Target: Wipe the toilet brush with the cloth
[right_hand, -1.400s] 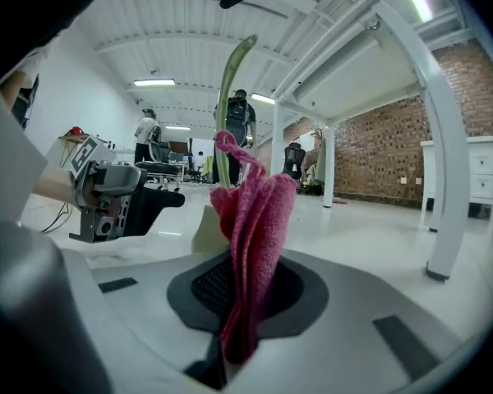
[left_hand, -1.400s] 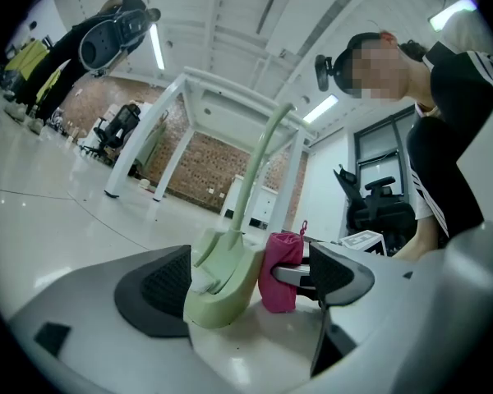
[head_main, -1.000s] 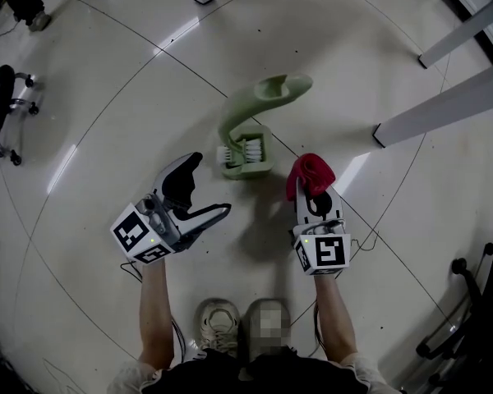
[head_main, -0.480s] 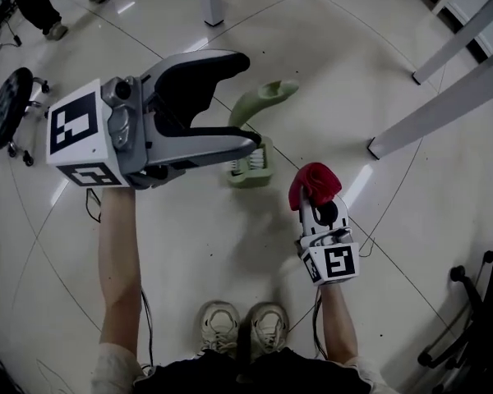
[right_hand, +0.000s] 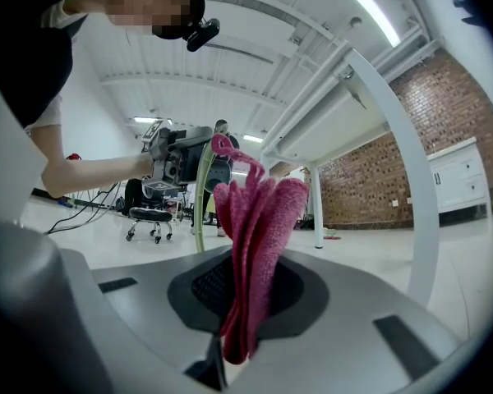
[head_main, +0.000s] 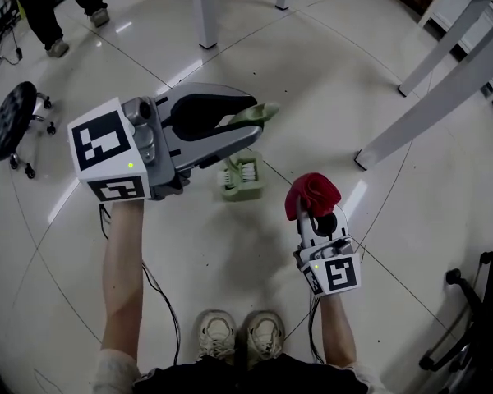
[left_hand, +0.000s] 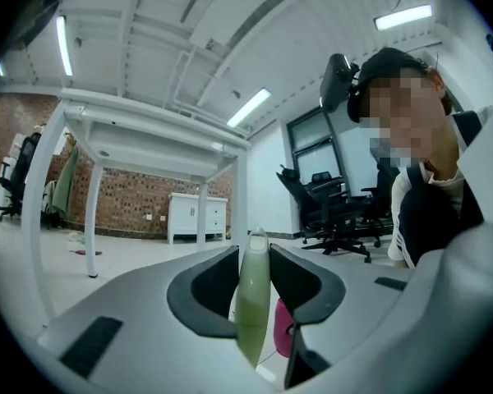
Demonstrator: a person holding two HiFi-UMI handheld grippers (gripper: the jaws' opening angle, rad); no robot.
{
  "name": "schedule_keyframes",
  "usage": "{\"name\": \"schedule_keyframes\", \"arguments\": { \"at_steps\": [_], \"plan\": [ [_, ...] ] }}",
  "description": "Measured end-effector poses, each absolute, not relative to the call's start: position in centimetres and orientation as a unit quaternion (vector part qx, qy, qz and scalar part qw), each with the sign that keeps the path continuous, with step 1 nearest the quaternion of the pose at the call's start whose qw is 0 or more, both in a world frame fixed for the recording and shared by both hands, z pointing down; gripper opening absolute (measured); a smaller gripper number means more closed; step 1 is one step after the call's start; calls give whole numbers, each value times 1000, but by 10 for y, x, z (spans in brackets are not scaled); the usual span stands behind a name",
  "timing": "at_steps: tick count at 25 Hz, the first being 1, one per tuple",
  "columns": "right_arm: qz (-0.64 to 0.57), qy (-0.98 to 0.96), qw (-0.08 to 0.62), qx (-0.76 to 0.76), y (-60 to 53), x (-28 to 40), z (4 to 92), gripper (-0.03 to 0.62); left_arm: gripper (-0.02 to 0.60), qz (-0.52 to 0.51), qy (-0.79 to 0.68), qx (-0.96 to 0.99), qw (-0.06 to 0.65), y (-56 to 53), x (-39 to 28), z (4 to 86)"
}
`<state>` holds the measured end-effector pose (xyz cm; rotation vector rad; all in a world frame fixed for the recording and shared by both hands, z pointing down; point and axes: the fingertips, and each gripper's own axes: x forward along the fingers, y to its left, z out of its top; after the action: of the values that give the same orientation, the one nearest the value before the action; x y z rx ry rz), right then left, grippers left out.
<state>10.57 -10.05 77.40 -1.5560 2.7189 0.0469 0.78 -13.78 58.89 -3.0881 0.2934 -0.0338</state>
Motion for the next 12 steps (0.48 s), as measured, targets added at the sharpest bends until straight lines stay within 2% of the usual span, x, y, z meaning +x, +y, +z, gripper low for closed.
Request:
{"name": "schedule_keyframes", "arguments": {
  "at_steps": [7, 12],
  "plan": [
    [8, 876, 57, -479, -114, 98, 714, 32, 121, 30, 107, -994, 8, -167, -3, 557],
    [15, 886, 119, -447, -170, 83, 574, 32, 120, 53, 85, -995, 28, -203, -15, 445]
  ]
}}
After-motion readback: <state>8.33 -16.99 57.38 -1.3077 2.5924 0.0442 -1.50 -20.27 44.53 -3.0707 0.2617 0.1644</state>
